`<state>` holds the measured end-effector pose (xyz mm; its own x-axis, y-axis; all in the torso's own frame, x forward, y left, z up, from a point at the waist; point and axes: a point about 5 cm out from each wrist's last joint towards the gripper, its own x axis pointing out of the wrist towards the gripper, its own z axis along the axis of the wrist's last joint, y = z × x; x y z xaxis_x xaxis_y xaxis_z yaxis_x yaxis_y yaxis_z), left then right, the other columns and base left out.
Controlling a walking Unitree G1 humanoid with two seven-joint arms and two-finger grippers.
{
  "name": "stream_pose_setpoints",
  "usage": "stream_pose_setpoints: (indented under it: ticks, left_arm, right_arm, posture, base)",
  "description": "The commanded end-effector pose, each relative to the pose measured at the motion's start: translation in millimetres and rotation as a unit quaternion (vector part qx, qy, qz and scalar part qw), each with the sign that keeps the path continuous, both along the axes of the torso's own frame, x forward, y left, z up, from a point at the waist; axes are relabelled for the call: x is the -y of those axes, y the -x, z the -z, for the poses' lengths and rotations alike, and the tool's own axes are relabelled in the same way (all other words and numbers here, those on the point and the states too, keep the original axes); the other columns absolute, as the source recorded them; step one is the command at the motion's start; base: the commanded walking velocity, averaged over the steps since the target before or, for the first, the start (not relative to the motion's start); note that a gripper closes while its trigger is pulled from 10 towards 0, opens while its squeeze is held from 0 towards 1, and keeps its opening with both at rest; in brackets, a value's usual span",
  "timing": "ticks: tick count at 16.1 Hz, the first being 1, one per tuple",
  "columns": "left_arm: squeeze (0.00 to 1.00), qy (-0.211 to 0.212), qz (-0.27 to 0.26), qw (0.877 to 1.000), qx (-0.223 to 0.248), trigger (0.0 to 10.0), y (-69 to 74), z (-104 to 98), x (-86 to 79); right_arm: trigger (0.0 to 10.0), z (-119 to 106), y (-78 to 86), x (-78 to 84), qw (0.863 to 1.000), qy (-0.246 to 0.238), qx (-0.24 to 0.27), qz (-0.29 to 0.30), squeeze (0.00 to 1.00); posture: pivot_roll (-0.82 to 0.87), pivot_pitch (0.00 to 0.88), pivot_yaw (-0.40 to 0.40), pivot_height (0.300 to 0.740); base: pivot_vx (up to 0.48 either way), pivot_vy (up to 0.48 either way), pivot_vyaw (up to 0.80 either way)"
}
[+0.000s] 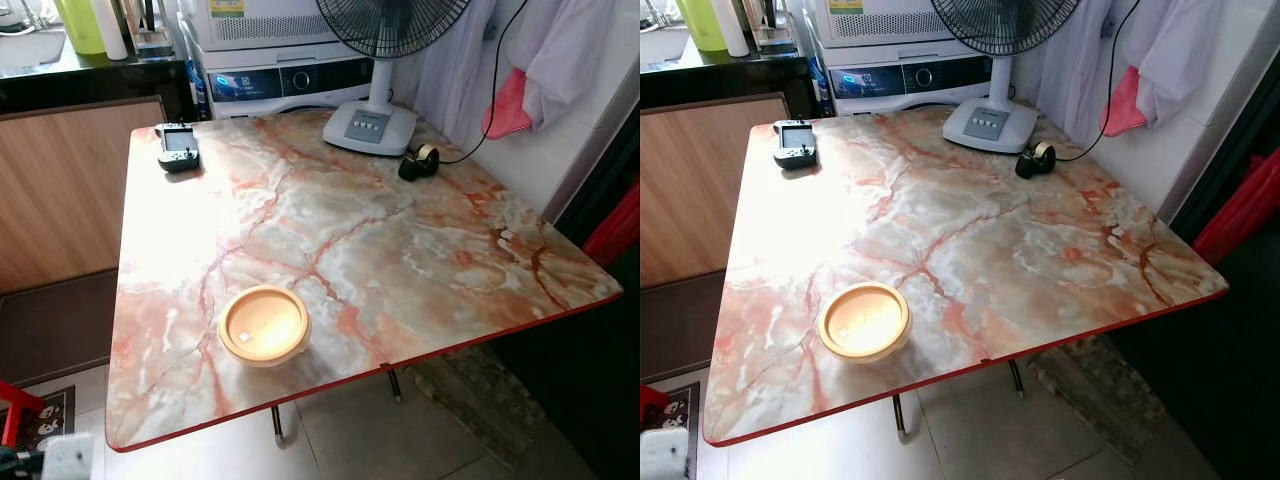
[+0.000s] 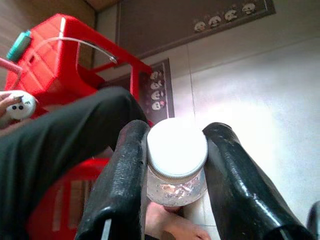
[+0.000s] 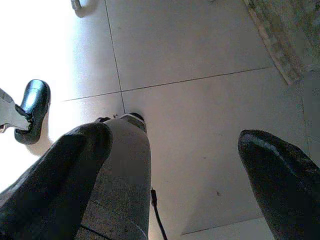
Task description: Restocking fridge
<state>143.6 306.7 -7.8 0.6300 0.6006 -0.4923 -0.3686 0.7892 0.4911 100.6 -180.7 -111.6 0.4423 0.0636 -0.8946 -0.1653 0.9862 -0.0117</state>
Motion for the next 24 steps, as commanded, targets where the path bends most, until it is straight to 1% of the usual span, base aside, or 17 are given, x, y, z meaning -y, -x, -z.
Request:
stream_pose_setpoints:
  ticks: [1, 5, 6, 8, 9, 12, 14, 16, 18, 20, 21, 22, 24]
  left_arm:
    - [0.0, 0.005, 0.004, 1.0, -0.002, 10.0, 2.8, 9.3, 6.0]
    - [0.0, 0.037, 0.024, 0.999, -0.02, 10.0, 12.6, 40.2, 26.7]
    - [0.0, 0.041, 0.027, 0.999, -0.024, 10.0, 14.5, 45.3, 30.7]
    - [0.0, 0.068, 0.026, 0.997, -0.032, 10.0, 18.9, 54.5, 38.4]
    - [0.0, 0.091, 0.03, 0.994, -0.054, 10.0, 23.7, 63.1, 44.8]
    - [0.0, 0.141, 0.034, 0.986, -0.08, 10.0, 28.8, 76.0, 54.3]
    - [0.0, 0.165, 0.038, 0.981, -0.095, 10.0, 31.0, 81.9, 59.6]
    - [0.0, 0.157, 0.068, 0.978, -0.122, 10.0, 29.4, 84.2, 61.5]
    - [0.0, 0.153, 0.078, 0.977, -0.125, 10.0, 25.3, 83.6, 60.1]
    - [0.0, 0.154, 0.084, 0.977, -0.125, 10.0, 15.7, 81.7, 58.9]
    - [0.0, 0.155, 0.085, 0.976, -0.124, 10.0, 14.1, 81.1, 58.5]
    - [0.0, 0.157, 0.093, 0.976, -0.121, 10.0, 8.0, 79.7, 59.7]
    - [0.0, 0.158, 0.099, 0.975, -0.12, 10.0, 2.8, 78.6, 61.1]
  right_arm:
    - [10.0, 4.3, 18.1, 4.6, 0.999, 0.008, -0.035, -0.007, 0.0]
    - [10.0, 4.5, 19.4, 5.1, 0.999, 0.009, -0.036, -0.007, 0.0]
    - [10.0, 4.5, 19.6, 5.1, 0.999, 0.008, -0.035, -0.004, 0.0]
    - [10.0, 4.5, 19.9, 5.2, 0.999, 0.008, -0.034, -0.003, 0.0]
    - [10.0, 4.6, 20.4, 5.6, 0.999, 0.008, -0.035, -0.004, 0.0]
    - [10.0, 4.7, 21.7, 6.7, 0.999, 0.01, -0.037, -0.005, 0.0]
    - [10.0, 4.7, 22.6, 7.8, 0.999, 0.011, -0.037, 0.001, 0.0]
    - [10.0, 4.4, 22.2, 7.9, 0.999, 0.006, -0.031, 0.016, 0.0]
    - [10.0, 4.6, 22.8, 7.0, 0.999, 0.003, -0.029, 0.033, 0.0]
    - [10.0, 5.1, 22.9, 3.9, 0.999, 0.0, -0.029, 0.046, 0.0]
    - [10.0, 5.2, 22.7, 2.8, 0.998, -0.001, -0.029, 0.048, 0.0]
    - [10.0, 5.3, 22.0, 0.8, 0.998, -0.003, -0.027, 0.054, 0.0]
    - [10.0, 5.3, 21.0, -0.9, 0.998, -0.004, -0.026, 0.059, 0.0]
  posture:
    - [0.21, 0.017, -0.049, 0.74]
    - [0.19, 0.005, -0.047, 0.74]
    - [0.19, 0.002, -0.046, 0.74]
    - [0.19, 0.0, -0.046, 0.74]
    - [0.18, 0.0, -0.05, 0.74]
    - [0.19, 0.0, -0.056, 0.74]
    - [0.19, 0.0, -0.061, 0.74]
    - [0.17, 0.0, -0.059, 0.74]
    - [0.16, 0.0, -0.044, 0.74]
    - [0.14, 0.0, -0.025, 0.74]
    - [0.14, 0.0, -0.014, 0.74]
    - [0.13, 0.0, -0.008, 0.74]
    - [0.12, 0.0, 0.0, 0.74]
  base:
    - [0.0, 0.0, 0.0]
    - [0.0, 0.0, 0.0]
    - [0.0, 0.0, 0.0]
    - [0.0, 0.0, 0.0]
    - [0.0, 0.0, 0.0]
    - [0.0, 0.0, 0.0]
    - [0.0, 0.0, 0.0]
    - [0.0, 0.0, 0.0]
    - [0.0, 0.0, 0.0]
    - [0.0, 0.0, 0.0]
    - [0.0, 0.0, 0.0]
    - [0.0, 0.0, 0.0]
    - [0.0, 0.0, 0.0]
